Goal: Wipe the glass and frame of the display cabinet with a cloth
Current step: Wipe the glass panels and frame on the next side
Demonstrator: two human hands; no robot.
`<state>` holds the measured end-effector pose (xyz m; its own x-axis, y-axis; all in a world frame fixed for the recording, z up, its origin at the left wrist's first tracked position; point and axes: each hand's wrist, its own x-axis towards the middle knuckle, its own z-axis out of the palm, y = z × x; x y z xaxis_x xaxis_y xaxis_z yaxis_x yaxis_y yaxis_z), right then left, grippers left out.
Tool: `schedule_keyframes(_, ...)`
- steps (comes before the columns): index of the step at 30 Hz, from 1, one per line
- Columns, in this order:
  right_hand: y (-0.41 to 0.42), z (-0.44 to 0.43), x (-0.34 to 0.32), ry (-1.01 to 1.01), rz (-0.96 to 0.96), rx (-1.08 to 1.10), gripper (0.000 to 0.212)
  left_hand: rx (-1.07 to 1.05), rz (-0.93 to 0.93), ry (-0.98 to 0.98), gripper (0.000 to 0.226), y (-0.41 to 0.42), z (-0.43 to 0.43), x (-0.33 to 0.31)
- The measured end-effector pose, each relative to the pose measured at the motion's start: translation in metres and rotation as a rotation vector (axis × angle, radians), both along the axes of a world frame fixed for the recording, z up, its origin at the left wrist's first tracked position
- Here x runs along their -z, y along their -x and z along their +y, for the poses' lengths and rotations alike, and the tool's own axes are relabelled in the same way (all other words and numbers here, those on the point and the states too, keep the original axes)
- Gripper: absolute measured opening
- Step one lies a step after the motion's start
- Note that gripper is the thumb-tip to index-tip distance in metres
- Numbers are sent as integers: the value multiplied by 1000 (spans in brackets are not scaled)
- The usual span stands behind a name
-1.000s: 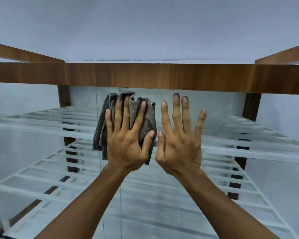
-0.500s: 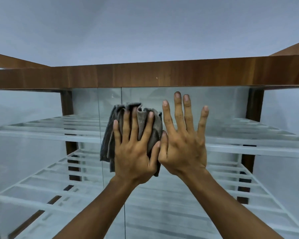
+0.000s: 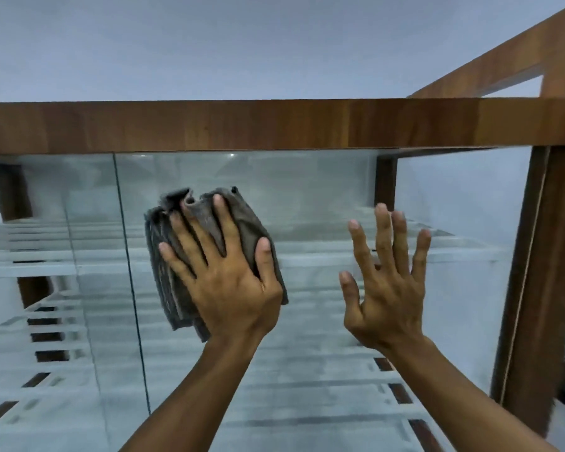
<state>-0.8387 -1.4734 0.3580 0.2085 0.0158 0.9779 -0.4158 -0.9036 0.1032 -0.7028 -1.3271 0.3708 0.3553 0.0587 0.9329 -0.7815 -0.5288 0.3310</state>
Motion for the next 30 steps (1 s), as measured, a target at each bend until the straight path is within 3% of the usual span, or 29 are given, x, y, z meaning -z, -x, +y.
schedule_keyframes(3,10,-7,-1,27,51,7,66,84,-365,-304,73,17,-20,6)
schedule_keyframes(4,13,-11,-2,35,69,13,66,92,-398,-330,72,17,-22,7)
schedule_keyframes(8,29,-31,-6,40,60,36,66,15,-50,-54,73,48,-49,8)
schedule_keyframes(12,40,-43,-7,61,79,10,66,113,-379,-321,69,65,-71,11)
schedule_keyframes(16,55,-59,-9,54,75,26,64,61,-135,-120,71,87,-90,13)
schedule_keyframes(20,84,-81,-13,44,111,73,66,143,-408,-388,69,114,-119,13)
schedule_keyframes(22,105,-96,-14,58,131,140,66,117,-402,-360,70,115,-123,13)
schedule_keyframes(26,138,-115,-18,64,110,225,69,114,-169,-157,75,154,-155,7)
schedule_keyframes(30,163,-139,-17,119,95,158,71,202,-417,-383,74,178,-187,7)
